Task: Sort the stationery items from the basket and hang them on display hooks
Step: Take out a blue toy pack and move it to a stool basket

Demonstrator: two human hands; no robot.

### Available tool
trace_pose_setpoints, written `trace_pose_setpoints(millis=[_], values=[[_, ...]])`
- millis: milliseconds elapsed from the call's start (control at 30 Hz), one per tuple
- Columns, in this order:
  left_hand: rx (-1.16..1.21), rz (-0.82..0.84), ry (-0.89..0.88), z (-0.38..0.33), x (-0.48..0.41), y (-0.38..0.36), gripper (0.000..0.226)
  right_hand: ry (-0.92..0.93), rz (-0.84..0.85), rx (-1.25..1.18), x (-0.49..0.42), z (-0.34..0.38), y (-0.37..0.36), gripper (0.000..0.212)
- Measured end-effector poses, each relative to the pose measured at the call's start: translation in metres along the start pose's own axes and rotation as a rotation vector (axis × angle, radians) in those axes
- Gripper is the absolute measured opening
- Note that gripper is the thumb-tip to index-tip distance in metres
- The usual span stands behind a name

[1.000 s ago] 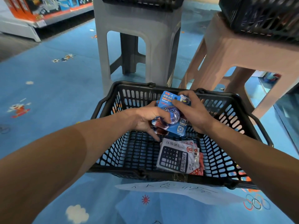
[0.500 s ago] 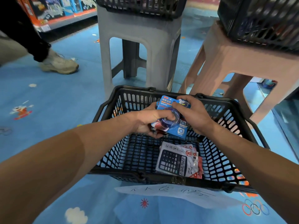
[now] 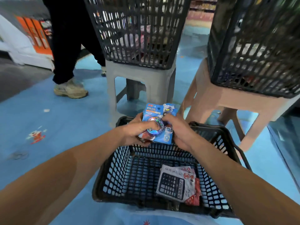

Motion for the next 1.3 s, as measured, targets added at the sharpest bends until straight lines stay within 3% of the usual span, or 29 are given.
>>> trace_pose_setpoints(millis=[167, 333, 433, 500, 633, 800, 900, 1133, 1167, 1300], values=[[0.001, -0.035, 0.122, -0.066, 0.041, -0.007, 0.08, -0.077, 0.074, -0.06, 0.037, 0.06, -0.04, 0.036], [-0.074, 0.089, 0.247, -0.176, 0.1, -0.021, 0.08, -0.227, -0.116, 0.014, 0.09, 0.149, -0.057, 0.039], [-0.149, 0.117, 0.281, -0.255, 0.13, -0.031, 0.084, -0.338, -0.144, 0.11, 0.121, 0.215, -0.073, 0.056], [-0.146, 0.153, 0.279, -0.306, 0.146, -0.041, 0.076, -0.358, -0.122, 0.114, 0.14, 0.266, -0.085, 0.063], [-0.098, 0.167, 0.339, -0.402, 0.171, -0.052, 0.085, -0.354, -0.036, 0.125, 0.173, 0.363, -0.106, 0.064], [-0.144, 0.266, 0.265, -0.524, 0.172, -0.061, 0.035, -0.316, 0.047, 0.058, 0.179, 0.479, -0.117, 0.049], [-0.217, 0.246, 0.214, -0.585, 0.16, -0.059, 0.037, -0.255, 0.045, 0.027, 0.168, 0.537, -0.121, 0.045], [-0.192, 0.032, 0.094, -0.64, 0.086, -0.02, 0.073, -0.231, -0.098, -0.014, 0.095, 0.584, -0.121, 0.037], [-0.184, 0.013, 0.108, -0.637, 0.073, -0.011, 0.071, -0.242, -0.12, -0.018, 0.081, 0.582, -0.121, 0.039], [-0.231, 0.072, 0.178, -0.61, 0.017, 0.018, 0.021, -0.3, -0.199, -0.02, 0.023, 0.555, -0.122, 0.032]])
Point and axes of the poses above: each hand's wrist, its own x-axis away from the middle knuckle, its own y-axis out of the back of the hand, z = x × y, the point moved 8 cm from there along -x, towards the middle knuckle, and after that the axes turned 8 degrees about -y, right-handed, at the moved point
